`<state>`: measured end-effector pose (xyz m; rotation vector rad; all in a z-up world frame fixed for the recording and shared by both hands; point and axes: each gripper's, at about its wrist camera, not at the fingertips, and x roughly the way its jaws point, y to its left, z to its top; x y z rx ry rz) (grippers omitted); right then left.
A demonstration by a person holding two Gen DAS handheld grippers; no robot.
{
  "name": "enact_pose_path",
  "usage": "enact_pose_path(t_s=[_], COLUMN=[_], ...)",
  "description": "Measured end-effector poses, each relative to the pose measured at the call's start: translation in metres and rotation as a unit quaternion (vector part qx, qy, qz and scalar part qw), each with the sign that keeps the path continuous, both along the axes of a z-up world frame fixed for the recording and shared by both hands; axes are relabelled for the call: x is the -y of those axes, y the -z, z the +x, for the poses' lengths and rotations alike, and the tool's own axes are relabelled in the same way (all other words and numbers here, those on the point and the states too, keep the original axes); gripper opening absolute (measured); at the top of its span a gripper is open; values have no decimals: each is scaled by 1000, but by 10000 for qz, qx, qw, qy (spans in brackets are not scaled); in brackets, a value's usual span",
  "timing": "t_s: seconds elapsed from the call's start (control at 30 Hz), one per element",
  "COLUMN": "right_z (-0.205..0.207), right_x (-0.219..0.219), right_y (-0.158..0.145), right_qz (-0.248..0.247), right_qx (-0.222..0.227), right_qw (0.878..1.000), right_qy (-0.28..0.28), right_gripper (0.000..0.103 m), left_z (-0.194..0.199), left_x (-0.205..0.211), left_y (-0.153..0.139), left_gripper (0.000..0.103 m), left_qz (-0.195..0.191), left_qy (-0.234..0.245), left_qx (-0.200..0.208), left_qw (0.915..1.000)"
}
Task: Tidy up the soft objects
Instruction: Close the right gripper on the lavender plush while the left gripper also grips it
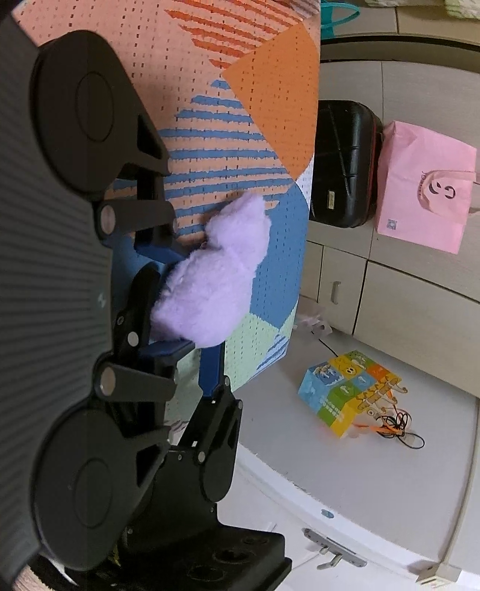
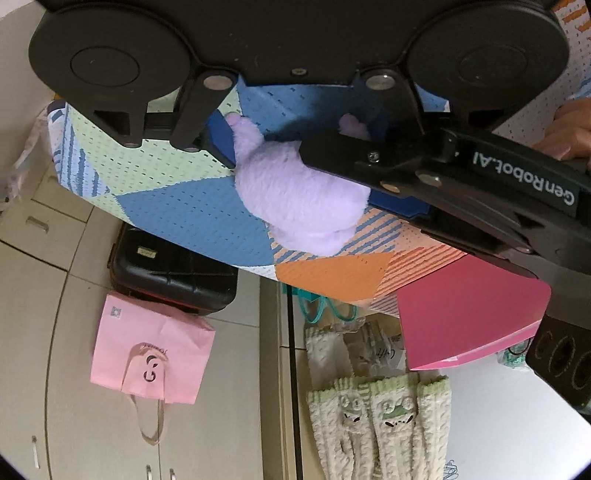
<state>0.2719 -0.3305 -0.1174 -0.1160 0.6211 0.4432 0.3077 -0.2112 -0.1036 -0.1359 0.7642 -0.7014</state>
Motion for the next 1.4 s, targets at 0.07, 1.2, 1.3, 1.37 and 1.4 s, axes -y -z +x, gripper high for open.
enact_pose_path(t_s=[0.07, 1.2, 1.3, 1.37, 1.4], right_z=[-5, -131, -129, -128, -128], right_x=[-3, -71, -67, -61, -58], right_y=[-1, -18, -14, -11, -9], right_qz=[-52, -546, -425, -224, -129], right_qx=[84, 725, 546, 340, 280], right_qw=[9999, 9949, 9963, 9973, 9974], right_qy=[26, 431, 510, 604, 648], right_gripper=[74, 71, 79, 81, 81], left_z=[-5, -103, -100, -95, -92], left_x=[-2, -47, -63, -76, -81], left_y=[-2, -27, -25, -26, -27], left_gripper=[42, 43, 47, 52, 53], left_qz=[7, 373, 180, 14, -38], left_qy=[47, 606, 501, 369, 308], left_qx=[60, 176, 19, -40, -15], left_qw=[10000, 9973, 9986, 9993, 9995])
